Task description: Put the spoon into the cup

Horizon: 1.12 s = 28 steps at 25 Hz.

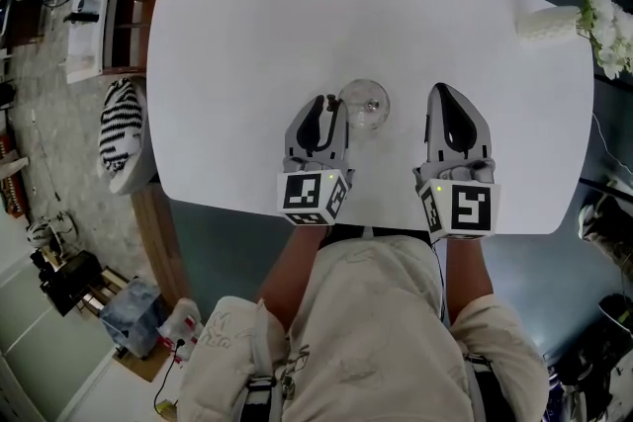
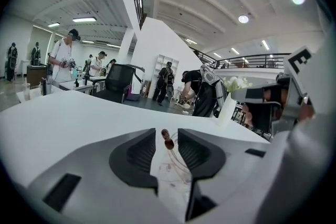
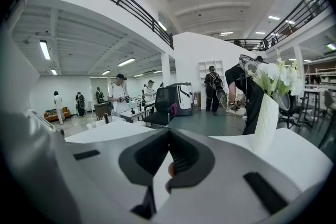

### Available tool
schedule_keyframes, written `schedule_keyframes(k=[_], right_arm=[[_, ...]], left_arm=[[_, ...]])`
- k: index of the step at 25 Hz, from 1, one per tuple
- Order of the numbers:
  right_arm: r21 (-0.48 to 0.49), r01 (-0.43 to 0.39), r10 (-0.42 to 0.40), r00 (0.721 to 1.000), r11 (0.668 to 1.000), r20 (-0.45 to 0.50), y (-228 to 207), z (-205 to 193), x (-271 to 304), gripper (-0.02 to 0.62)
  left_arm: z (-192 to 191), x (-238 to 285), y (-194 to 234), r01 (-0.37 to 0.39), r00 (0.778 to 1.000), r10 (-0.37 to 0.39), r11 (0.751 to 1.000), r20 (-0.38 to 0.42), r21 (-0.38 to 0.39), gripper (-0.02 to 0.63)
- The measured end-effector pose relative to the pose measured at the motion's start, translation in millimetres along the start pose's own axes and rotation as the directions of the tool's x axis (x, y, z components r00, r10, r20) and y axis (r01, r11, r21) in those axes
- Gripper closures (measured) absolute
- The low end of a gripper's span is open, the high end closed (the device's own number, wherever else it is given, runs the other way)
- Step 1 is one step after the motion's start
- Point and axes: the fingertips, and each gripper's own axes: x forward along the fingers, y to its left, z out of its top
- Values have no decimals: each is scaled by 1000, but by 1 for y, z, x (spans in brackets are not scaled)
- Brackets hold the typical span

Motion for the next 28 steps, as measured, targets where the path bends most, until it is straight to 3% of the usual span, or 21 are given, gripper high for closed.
schedule_keyframes(k=[8,15,28], right_arm=[[-40,20,-17,997,999,74,22,27,-41,607],[-59,41,-34,993,997,114,62,44,-95,607],[-105,106,-79,969,989,234,125,72,-192,607]], left_arm=[[22,-44,-2,-2,997,0,1000,80,23,489],[35,-116,3,-14,991,6,998,136,57,489],[80,-241,5,-41,951,-20,980,307,193,489]])
